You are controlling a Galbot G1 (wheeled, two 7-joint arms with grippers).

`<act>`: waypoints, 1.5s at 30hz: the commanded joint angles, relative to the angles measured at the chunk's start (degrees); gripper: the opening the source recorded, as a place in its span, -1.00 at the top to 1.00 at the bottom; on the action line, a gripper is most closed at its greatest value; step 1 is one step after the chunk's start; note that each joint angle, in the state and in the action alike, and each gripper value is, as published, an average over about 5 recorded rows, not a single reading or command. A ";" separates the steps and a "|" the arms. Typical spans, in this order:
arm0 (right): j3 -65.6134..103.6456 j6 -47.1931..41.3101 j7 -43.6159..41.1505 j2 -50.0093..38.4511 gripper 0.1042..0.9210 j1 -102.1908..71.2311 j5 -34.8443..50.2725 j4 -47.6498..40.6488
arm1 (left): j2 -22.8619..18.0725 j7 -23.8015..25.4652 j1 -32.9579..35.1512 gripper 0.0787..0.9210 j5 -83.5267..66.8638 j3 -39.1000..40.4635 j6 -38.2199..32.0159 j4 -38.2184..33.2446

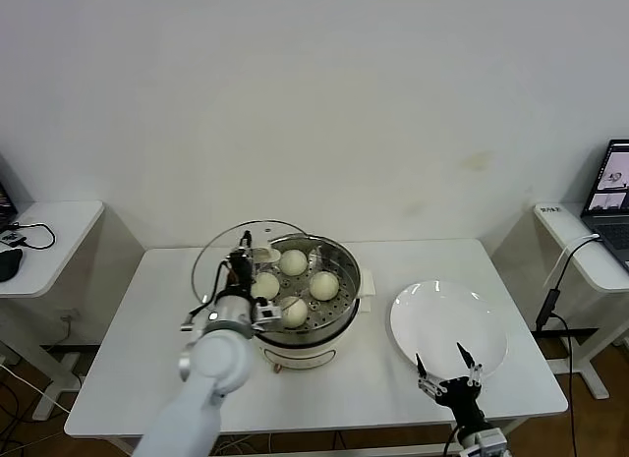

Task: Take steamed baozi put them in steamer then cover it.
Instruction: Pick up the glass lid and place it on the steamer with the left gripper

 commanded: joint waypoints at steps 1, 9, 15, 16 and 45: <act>-0.52 0.17 -0.03 0.12 -0.76 0.58 -1.07 -1.27 | -9.71 1.53 -1.68 0.87 8.28 4.40 0.49 3.11; -0.74 0.02 -0.27 -0.03 -0.76 0.56 -0.26 -1.53 | -12.20 1.59 -1.23 0.87 11.88 4.81 -0.22 5.63; -0.72 0.10 -0.33 -0.18 -0.76 0.45 -0.18 -1.68 | -12.43 1.34 -0.72 0.87 13.01 4.29 -0.72 7.36; -0.74 0.11 -0.33 -0.18 -0.76 0.45 -0.18 -1.73 | -12.57 1.31 -0.61 0.87 13.25 4.26 -0.81 7.54; -1.33 0.13 -0.54 -0.16 -0.76 -0.02 -0.62 -1.67 | -13.89 -0.77 1.21 0.63 14.74 3.46 -2.48 7.00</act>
